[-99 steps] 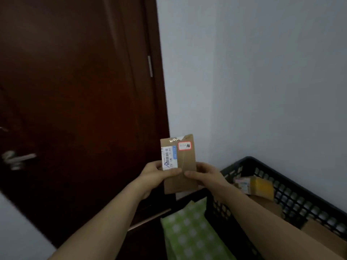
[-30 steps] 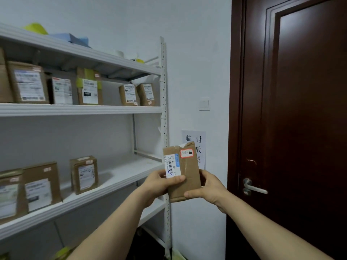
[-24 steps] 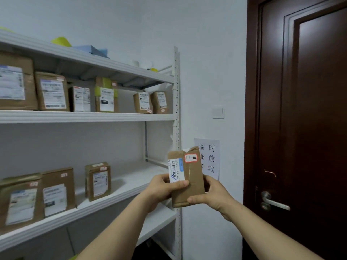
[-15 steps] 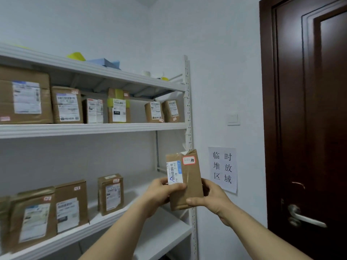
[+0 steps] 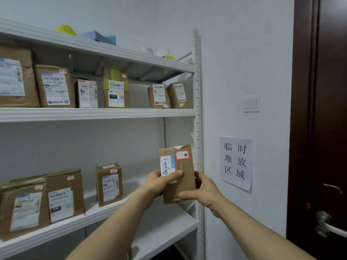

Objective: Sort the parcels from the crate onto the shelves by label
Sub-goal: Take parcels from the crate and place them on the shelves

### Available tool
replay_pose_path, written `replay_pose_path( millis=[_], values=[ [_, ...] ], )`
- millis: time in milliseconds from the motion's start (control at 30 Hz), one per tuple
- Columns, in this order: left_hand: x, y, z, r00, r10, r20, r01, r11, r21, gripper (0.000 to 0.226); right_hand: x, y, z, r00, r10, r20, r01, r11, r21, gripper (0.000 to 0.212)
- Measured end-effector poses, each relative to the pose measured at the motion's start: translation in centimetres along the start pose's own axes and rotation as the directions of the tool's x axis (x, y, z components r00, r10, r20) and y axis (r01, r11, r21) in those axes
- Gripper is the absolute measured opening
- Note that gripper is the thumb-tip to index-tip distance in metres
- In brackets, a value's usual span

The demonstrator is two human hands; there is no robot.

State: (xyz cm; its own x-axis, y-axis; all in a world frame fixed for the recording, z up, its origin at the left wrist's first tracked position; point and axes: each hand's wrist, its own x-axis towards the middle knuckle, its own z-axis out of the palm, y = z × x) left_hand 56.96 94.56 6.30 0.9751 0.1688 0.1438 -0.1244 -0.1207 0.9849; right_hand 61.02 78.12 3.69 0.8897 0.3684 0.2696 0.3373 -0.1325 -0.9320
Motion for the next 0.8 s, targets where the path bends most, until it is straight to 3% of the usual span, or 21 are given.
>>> replay_pose_path(
  millis=[133, 367, 567, 800],
  values=[
    [3.4, -0.6, 2.8, 0.995, -0.008, -0.103, 0.007, 1.0, -0.017, 0.042, 3.6, 1.6, -2.6, 0.999, -0.004, 0.038, 0.004, 1.0, -0.012, 0.075],
    [7.6, -1.6, 6.6, 0.966, -0.03, -0.256, 0.038, 0.999, 0.024, 0.011, 8.9, 4.6, -6.0, 0.984, 0.014, 0.177, -0.01, 1.0, -0.02, 0.069],
    [9.1, -2.7, 6.4, 0.941, -0.085, -0.327, 0.102, 0.994, 0.037, 0.028, 11.7, 7.2, -5.3, 0.964, 0.041, 0.263, -0.044, 0.999, 0.004, 0.067],
    [9.7, -4.2, 5.0, 0.944, -0.135, -0.299, 0.18, 0.975, 0.128, 0.032, 13.3, 8.9, -3.9, 0.951, 0.056, 0.305, -0.082, 0.994, 0.073, 0.059]
  ],
)
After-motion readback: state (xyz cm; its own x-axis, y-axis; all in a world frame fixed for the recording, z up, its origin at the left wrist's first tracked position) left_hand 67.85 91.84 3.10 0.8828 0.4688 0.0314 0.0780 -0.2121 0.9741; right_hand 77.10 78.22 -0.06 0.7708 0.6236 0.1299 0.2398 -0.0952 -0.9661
